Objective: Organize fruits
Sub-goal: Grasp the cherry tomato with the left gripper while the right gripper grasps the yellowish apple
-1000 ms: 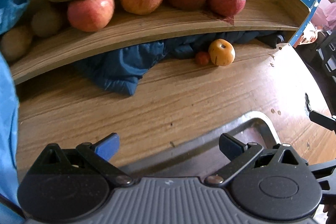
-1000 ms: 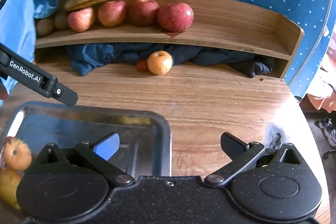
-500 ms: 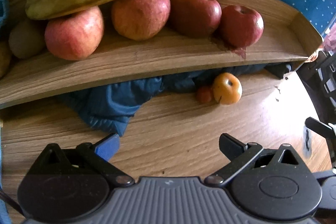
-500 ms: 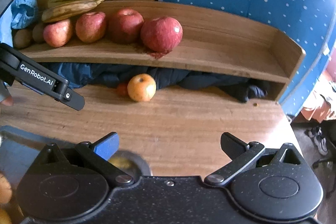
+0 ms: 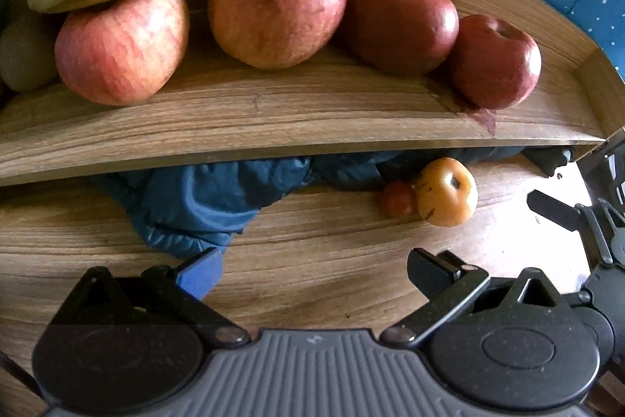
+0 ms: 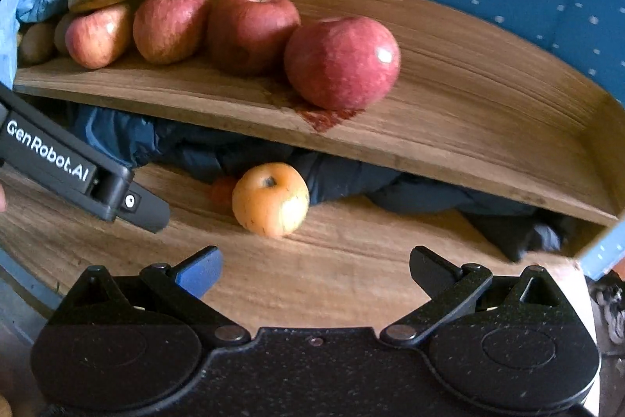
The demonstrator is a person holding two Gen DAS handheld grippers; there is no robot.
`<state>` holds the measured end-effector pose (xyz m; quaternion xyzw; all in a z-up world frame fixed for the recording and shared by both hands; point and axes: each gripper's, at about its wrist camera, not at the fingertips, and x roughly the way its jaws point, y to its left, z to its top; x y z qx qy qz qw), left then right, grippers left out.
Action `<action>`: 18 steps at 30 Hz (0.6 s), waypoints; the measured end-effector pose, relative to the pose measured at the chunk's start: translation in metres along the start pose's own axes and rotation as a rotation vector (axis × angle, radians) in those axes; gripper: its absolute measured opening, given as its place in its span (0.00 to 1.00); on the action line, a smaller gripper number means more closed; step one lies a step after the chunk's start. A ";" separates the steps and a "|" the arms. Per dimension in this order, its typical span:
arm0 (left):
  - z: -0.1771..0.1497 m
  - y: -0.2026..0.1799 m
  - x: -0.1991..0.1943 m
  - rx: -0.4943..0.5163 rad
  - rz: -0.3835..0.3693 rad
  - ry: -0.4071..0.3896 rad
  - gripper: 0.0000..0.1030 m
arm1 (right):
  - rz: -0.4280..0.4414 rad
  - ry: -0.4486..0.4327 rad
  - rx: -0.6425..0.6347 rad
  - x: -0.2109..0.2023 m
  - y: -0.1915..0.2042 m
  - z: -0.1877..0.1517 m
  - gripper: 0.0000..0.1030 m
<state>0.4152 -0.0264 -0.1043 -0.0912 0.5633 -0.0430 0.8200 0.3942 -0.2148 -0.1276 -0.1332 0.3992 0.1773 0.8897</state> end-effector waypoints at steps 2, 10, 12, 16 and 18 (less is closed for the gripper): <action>0.000 0.001 0.001 -0.001 -0.003 -0.002 0.99 | 0.010 -0.004 -0.011 0.005 0.000 0.003 0.94; 0.004 0.005 -0.002 0.001 0.000 -0.001 0.99 | 0.047 -0.014 -0.012 0.017 -0.002 0.008 0.89; 0.005 0.006 -0.002 -0.002 -0.001 0.001 0.99 | 0.054 -0.022 -0.020 0.019 -0.003 0.009 0.87; 0.005 0.004 -0.005 -0.006 -0.008 -0.004 0.99 | 0.071 -0.042 -0.026 0.023 -0.007 0.011 0.85; 0.005 0.003 -0.006 -0.007 -0.016 -0.011 0.99 | 0.088 -0.051 -0.031 0.024 -0.007 0.011 0.81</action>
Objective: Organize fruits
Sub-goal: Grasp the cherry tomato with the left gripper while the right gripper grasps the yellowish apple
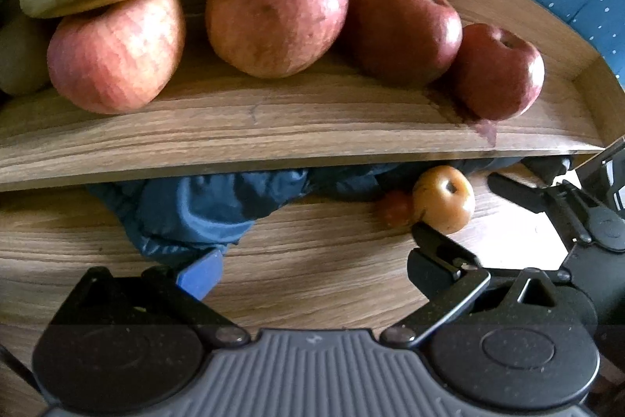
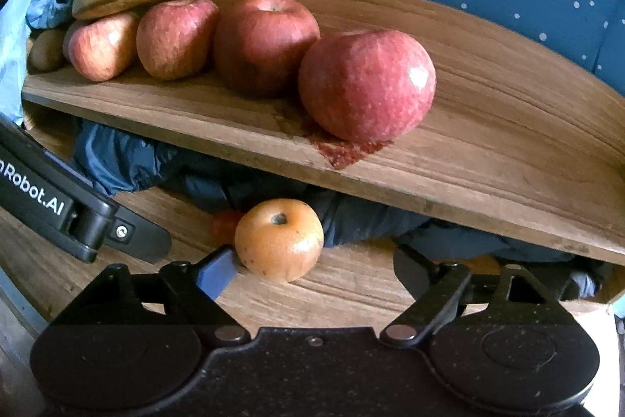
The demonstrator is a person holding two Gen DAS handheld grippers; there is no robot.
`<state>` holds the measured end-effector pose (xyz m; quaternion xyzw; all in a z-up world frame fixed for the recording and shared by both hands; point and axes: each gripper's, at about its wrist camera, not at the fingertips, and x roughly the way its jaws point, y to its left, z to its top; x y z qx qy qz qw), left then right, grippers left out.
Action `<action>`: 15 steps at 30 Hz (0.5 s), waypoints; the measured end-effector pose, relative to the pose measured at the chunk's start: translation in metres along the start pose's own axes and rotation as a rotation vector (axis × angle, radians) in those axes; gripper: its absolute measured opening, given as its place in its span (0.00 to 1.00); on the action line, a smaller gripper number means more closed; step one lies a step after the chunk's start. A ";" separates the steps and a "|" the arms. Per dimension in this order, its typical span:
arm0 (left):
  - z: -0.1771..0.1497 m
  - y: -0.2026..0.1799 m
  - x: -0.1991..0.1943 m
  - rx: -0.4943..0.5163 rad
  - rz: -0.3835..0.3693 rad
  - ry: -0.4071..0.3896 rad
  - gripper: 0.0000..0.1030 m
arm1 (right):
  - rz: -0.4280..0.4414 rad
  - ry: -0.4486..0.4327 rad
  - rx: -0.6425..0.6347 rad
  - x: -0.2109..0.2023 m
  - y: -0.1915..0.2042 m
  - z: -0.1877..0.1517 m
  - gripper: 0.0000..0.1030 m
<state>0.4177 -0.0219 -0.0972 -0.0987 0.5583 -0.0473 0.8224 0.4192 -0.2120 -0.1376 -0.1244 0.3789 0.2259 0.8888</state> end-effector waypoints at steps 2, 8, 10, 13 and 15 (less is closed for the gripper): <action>0.000 -0.002 0.000 0.002 -0.005 -0.002 0.99 | 0.017 -0.007 -0.001 0.001 0.001 0.000 0.74; 0.000 -0.007 0.000 0.007 -0.012 -0.009 0.99 | 0.074 -0.031 -0.001 -0.001 0.004 0.001 0.49; 0.000 -0.008 0.001 0.010 -0.013 -0.009 0.99 | 0.075 -0.032 0.005 -0.002 0.004 0.000 0.49; 0.000 -0.010 0.001 0.017 -0.021 -0.011 0.99 | 0.063 -0.028 0.029 -0.006 0.002 -0.002 0.49; 0.001 -0.014 0.004 0.020 -0.026 -0.013 0.99 | 0.052 -0.026 0.044 -0.011 -0.001 -0.004 0.49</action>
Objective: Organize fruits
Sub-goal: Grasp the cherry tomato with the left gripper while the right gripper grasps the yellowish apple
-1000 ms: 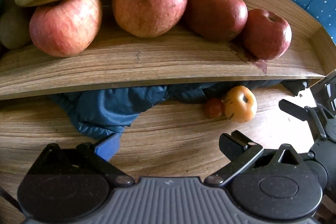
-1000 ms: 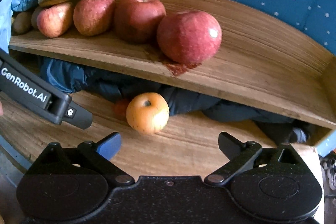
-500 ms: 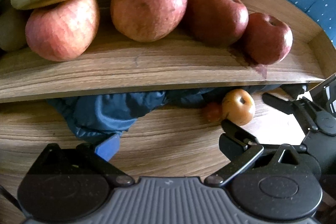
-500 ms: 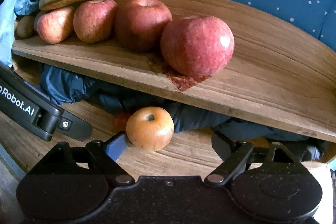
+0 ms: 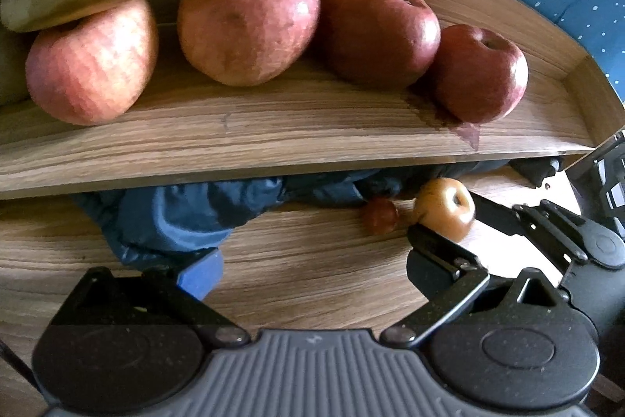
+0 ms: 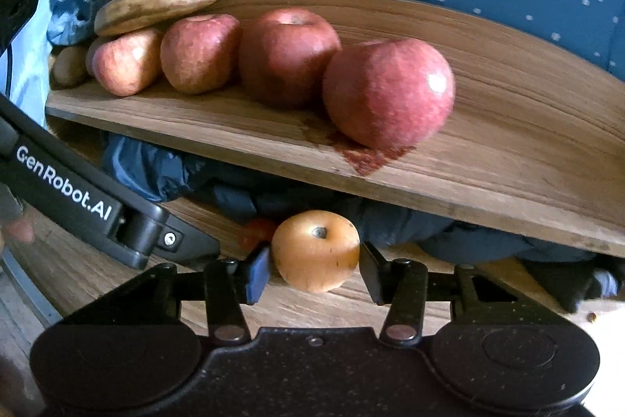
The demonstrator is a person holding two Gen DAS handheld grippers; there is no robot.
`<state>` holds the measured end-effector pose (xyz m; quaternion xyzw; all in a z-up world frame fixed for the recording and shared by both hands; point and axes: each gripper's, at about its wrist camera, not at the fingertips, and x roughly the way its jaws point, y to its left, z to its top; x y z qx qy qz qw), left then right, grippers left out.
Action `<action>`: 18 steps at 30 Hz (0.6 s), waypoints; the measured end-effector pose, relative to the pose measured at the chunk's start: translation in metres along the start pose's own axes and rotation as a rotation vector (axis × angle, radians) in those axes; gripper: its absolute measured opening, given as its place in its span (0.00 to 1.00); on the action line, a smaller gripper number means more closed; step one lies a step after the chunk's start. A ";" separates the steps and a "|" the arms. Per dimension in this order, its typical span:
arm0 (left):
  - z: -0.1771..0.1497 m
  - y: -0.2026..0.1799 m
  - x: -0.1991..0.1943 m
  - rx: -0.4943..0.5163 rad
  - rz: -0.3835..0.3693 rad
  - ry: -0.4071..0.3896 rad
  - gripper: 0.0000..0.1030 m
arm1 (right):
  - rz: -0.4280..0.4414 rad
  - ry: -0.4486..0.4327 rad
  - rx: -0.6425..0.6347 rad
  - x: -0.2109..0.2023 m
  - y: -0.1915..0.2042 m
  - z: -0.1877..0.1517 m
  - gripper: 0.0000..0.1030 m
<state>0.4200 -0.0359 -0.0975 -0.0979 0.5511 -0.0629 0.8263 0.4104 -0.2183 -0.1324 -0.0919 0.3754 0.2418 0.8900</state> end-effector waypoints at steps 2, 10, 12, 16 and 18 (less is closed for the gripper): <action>0.001 -0.004 0.004 0.004 -0.005 -0.001 0.98 | -0.015 0.004 0.017 -0.007 -0.003 -0.002 0.49; 0.000 -0.027 0.018 0.039 -0.025 -0.019 0.87 | -0.063 0.017 0.066 -0.024 -0.014 -0.015 0.49; 0.000 -0.033 0.021 0.052 -0.031 -0.025 0.83 | -0.068 0.019 0.074 -0.027 -0.015 -0.018 0.49; 0.000 -0.043 0.026 0.068 -0.040 -0.037 0.74 | -0.070 0.018 0.088 -0.028 -0.015 -0.019 0.49; 0.000 -0.046 0.028 0.071 -0.042 -0.043 0.68 | -0.066 0.017 0.092 -0.026 -0.013 -0.017 0.49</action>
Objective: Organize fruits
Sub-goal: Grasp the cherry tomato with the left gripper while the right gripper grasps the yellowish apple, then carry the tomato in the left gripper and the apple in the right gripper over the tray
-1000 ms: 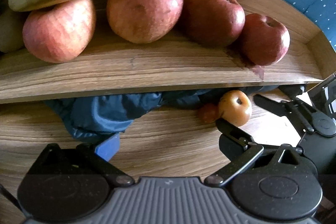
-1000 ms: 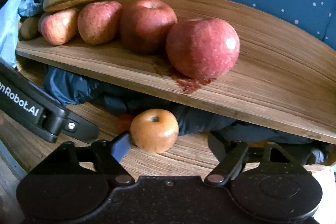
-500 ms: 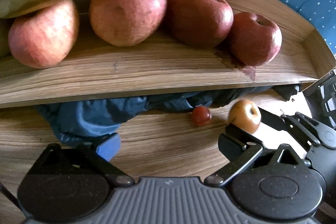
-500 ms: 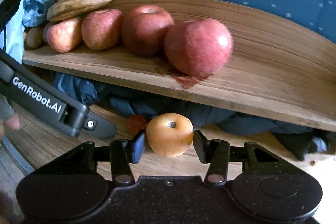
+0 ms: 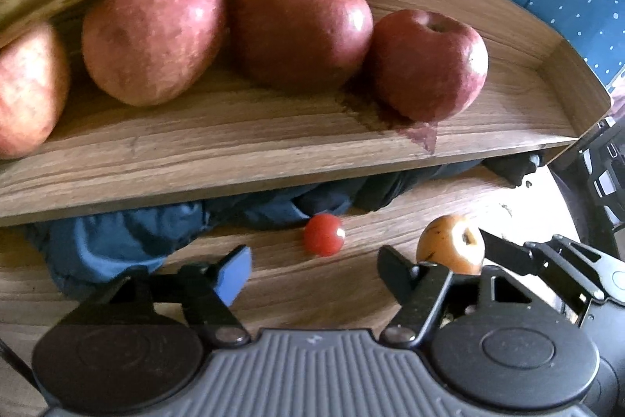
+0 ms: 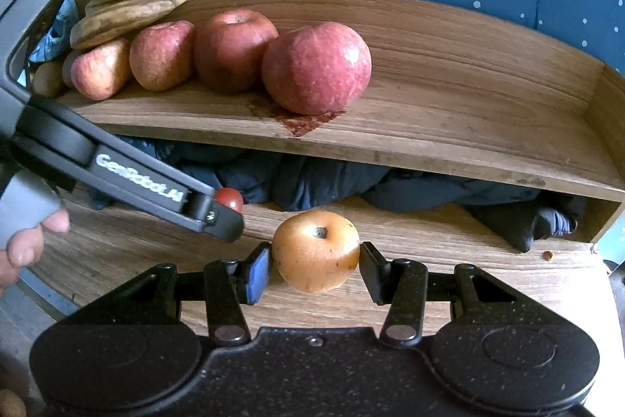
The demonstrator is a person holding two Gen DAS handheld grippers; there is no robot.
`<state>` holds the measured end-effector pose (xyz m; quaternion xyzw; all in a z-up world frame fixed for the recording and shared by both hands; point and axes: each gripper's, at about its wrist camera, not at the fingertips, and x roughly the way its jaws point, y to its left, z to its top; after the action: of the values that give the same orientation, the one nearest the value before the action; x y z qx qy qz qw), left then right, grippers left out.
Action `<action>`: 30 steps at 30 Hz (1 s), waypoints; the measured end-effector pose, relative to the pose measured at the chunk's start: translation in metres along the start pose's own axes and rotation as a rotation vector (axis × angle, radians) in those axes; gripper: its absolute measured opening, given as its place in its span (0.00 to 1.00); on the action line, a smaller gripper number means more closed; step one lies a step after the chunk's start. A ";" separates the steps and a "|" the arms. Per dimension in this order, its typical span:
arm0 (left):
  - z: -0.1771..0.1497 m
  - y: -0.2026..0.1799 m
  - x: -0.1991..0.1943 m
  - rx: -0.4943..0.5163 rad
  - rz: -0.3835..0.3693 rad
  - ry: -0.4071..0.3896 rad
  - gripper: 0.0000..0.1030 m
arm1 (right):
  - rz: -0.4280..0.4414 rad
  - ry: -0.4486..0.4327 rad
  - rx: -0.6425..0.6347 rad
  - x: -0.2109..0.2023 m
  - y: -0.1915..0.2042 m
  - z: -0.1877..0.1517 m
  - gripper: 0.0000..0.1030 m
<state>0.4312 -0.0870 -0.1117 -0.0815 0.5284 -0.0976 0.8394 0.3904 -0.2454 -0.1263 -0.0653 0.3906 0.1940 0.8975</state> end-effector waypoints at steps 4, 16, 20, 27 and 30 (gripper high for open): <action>0.003 0.001 0.005 0.001 -0.008 -0.008 0.57 | 0.008 0.002 0.004 0.001 0.002 -0.002 0.49; 0.006 -0.003 0.008 0.017 -0.026 -0.021 0.40 | 0.010 0.005 0.017 0.008 0.003 -0.006 0.49; 0.007 -0.003 0.009 0.026 -0.016 -0.020 0.30 | 0.011 0.000 0.025 0.011 0.003 -0.007 0.49; 0.006 0.004 0.006 0.024 -0.021 -0.025 0.24 | 0.016 -0.003 0.025 0.014 0.001 -0.006 0.50; 0.005 0.005 0.004 0.024 -0.021 -0.024 0.24 | 0.016 -0.003 0.027 0.015 0.001 -0.006 0.50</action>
<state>0.4382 -0.0826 -0.1143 -0.0784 0.5162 -0.1116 0.8456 0.3955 -0.2420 -0.1414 -0.0498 0.3921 0.1959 0.8974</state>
